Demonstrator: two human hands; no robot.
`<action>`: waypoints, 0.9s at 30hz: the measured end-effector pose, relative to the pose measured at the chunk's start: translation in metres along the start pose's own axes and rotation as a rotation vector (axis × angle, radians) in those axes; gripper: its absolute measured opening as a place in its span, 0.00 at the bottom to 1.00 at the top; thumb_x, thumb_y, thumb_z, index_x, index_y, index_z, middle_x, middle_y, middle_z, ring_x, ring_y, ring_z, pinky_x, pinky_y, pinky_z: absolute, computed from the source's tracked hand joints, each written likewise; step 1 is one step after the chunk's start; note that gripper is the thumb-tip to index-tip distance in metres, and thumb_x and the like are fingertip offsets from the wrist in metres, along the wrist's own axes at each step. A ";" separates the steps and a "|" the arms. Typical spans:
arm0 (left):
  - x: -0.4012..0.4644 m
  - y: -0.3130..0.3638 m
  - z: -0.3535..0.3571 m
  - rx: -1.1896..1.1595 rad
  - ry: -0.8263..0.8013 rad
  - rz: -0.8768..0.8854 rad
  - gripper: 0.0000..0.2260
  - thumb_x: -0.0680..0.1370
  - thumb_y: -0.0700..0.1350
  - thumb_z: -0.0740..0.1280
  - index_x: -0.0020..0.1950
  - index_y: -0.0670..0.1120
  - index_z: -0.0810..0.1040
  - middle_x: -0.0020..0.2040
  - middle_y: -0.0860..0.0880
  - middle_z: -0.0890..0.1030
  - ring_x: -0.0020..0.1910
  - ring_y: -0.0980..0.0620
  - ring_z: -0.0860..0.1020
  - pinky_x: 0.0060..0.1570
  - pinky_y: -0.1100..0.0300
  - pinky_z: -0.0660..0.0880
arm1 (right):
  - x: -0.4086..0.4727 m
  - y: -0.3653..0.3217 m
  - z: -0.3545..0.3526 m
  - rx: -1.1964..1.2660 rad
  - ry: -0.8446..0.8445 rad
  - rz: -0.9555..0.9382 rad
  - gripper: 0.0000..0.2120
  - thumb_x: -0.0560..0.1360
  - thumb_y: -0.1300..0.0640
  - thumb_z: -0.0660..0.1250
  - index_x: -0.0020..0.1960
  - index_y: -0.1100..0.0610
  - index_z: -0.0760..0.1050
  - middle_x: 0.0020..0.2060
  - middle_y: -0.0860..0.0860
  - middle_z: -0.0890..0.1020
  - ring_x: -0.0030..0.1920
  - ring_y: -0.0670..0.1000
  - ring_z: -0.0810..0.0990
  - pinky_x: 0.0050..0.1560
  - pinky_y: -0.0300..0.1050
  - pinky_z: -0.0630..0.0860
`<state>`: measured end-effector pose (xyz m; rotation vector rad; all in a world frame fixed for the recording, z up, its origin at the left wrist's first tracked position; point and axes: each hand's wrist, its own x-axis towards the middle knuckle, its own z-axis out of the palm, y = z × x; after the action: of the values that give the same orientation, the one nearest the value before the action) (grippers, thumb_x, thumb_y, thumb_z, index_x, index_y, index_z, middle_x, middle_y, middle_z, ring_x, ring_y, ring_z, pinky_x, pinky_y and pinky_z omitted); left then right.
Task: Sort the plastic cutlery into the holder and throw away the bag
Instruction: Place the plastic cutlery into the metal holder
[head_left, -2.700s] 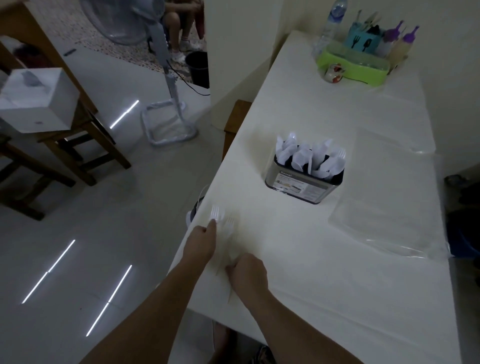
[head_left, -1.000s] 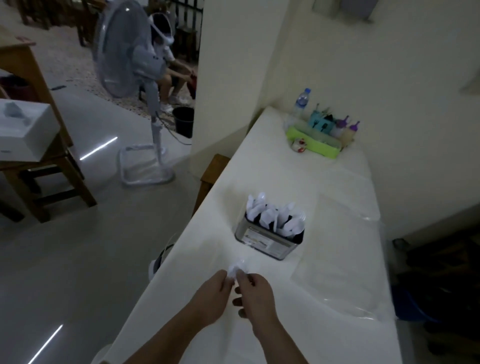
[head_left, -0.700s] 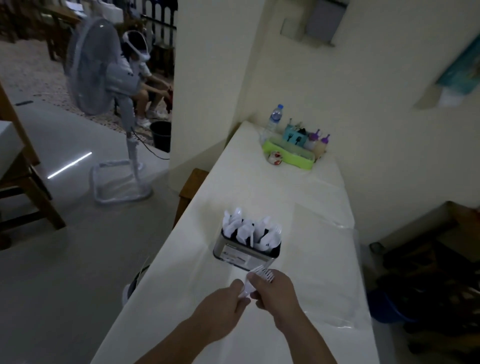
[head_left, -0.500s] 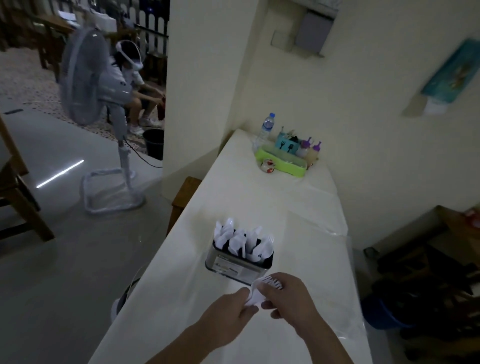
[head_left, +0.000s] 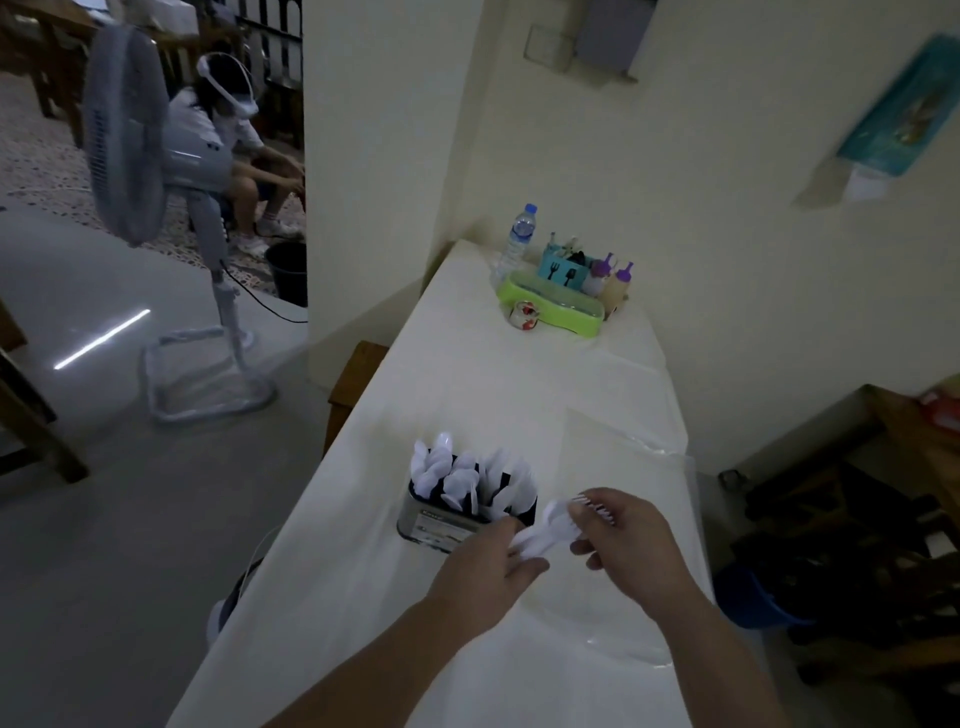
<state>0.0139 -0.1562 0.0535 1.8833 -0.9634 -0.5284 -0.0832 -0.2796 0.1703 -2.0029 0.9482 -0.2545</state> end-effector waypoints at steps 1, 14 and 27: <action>0.001 -0.001 -0.001 -0.024 0.012 -0.014 0.16 0.74 0.61 0.66 0.52 0.51 0.73 0.45 0.54 0.80 0.43 0.54 0.78 0.43 0.56 0.76 | 0.003 -0.001 -0.003 -0.003 0.014 -0.008 0.05 0.77 0.61 0.67 0.47 0.56 0.82 0.36 0.54 0.85 0.32 0.51 0.84 0.28 0.39 0.77; 0.003 -0.021 0.004 0.042 0.107 -0.046 0.11 0.79 0.50 0.64 0.59 0.50 0.77 0.52 0.53 0.81 0.47 0.55 0.79 0.49 0.61 0.75 | 0.042 0.000 -0.039 -0.062 0.235 -0.032 0.03 0.76 0.55 0.70 0.44 0.50 0.82 0.33 0.47 0.85 0.33 0.49 0.85 0.33 0.51 0.82; 0.028 0.008 0.028 0.103 0.188 0.120 0.22 0.80 0.52 0.64 0.73 0.47 0.68 0.63 0.49 0.78 0.57 0.49 0.78 0.54 0.54 0.77 | 0.042 -0.005 -0.033 -0.048 0.125 -0.012 0.05 0.76 0.56 0.68 0.43 0.51 0.82 0.35 0.51 0.85 0.33 0.51 0.85 0.31 0.45 0.78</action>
<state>0.0085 -0.1957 0.0480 1.9138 -0.9863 -0.2291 -0.0677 -0.3284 0.1864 -2.0565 1.0297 -0.3699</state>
